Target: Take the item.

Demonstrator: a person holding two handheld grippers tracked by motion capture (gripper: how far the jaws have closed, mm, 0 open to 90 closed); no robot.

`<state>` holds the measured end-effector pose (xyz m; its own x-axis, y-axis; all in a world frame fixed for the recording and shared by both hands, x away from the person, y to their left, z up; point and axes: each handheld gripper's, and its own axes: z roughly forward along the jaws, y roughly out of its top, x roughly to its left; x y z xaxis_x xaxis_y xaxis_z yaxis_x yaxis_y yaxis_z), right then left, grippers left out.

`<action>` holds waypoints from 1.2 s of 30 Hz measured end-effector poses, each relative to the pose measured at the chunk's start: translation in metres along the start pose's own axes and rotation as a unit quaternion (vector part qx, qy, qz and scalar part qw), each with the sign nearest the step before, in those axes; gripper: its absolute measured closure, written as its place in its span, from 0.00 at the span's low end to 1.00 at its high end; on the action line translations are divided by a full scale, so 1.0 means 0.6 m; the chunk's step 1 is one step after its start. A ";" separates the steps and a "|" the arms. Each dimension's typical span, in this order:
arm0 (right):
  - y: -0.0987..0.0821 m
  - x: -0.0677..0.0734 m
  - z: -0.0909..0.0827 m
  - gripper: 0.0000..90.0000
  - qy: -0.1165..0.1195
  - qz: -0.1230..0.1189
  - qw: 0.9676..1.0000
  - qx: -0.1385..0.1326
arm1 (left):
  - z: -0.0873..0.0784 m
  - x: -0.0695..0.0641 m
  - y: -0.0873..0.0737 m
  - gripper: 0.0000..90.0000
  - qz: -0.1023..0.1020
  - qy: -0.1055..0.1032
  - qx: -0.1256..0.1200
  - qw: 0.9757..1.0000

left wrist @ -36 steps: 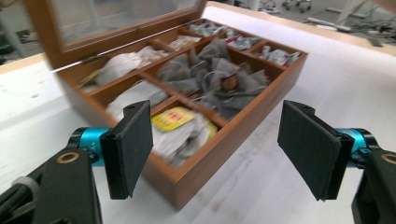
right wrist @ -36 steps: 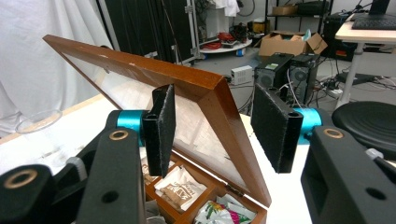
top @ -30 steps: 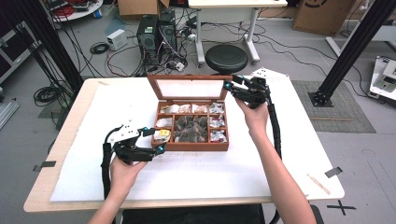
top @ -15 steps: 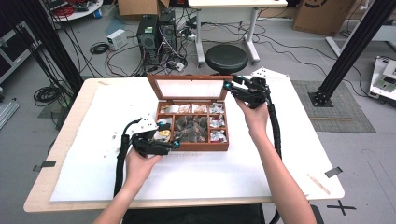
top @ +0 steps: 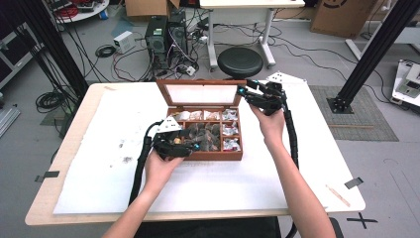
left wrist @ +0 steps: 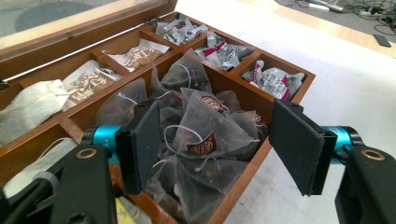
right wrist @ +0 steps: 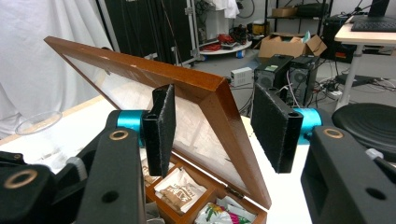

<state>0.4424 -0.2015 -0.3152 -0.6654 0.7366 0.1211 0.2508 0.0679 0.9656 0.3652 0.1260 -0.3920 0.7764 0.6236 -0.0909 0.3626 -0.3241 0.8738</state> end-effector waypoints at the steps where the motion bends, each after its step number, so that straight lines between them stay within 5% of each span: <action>1: 0.000 0.000 0.000 0.57 0.000 0.000 1.000 0.000 | 0.003 0.000 0.002 0.41 0.000 0.000 0.002 1.000; 15: 0.000 0.001 0.000 0.57 0.000 -0.001 1.000 0.000 | 0.038 0.001 0.013 0.54 -0.009 0.013 0.038 0.999; 26: 0.001 0.002 -0.001 0.57 0.000 -0.003 1.000 -0.001 | 0.058 0.003 0.023 0.68 -0.019 0.011 0.096 0.995; 36: 0.001 0.002 -0.001 0.57 0.000 -0.003 1.000 0.000 | 0.056 0.005 0.023 0.91 -0.021 0.001 0.096 0.995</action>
<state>0.4414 -0.2011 -0.3146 -0.6670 0.7361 0.1149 0.2459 0.0720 0.9666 0.3900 0.0997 -0.3961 0.7572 0.6413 -0.1240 0.4868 -0.4275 0.7618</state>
